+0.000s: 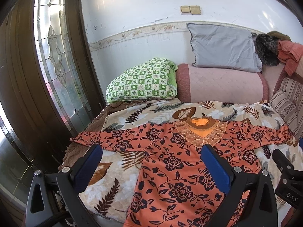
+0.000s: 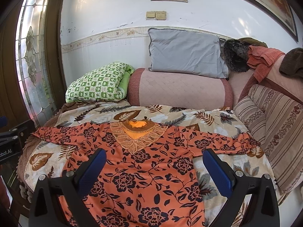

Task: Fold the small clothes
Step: 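Grasp the blouse sleeve cuff with the right gripper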

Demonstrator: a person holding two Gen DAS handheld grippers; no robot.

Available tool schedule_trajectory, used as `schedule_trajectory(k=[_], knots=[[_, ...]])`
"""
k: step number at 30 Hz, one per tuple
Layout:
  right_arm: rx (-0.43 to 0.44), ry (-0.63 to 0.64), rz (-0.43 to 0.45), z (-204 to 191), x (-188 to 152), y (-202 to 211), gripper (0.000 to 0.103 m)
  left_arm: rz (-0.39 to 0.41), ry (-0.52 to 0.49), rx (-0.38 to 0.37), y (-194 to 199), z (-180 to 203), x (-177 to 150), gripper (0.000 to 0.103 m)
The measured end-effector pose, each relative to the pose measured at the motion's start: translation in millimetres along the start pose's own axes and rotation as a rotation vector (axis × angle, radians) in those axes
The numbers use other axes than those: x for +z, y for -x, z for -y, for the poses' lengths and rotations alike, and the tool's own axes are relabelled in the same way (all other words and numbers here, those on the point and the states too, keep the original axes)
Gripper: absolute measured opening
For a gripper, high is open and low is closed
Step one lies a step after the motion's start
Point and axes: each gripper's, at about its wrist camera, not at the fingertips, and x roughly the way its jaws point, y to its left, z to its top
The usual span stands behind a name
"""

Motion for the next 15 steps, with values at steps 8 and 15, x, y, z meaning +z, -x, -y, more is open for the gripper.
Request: schedule_trajectory(k=[8, 15], knots=[[-0.053, -0.073, -0.09, 40.7, -6.6, -49.0, 0.103, -0.085, -0.024, -0.023, -56.1, 31.1, 2.9, 0.103], [-0.118, -0.09, -0.118, 67.8, -4.7, -91.2, 0.103, -0.112, -0.027, -0.093, -117.8, 59.2, 13.8, 0.103]])
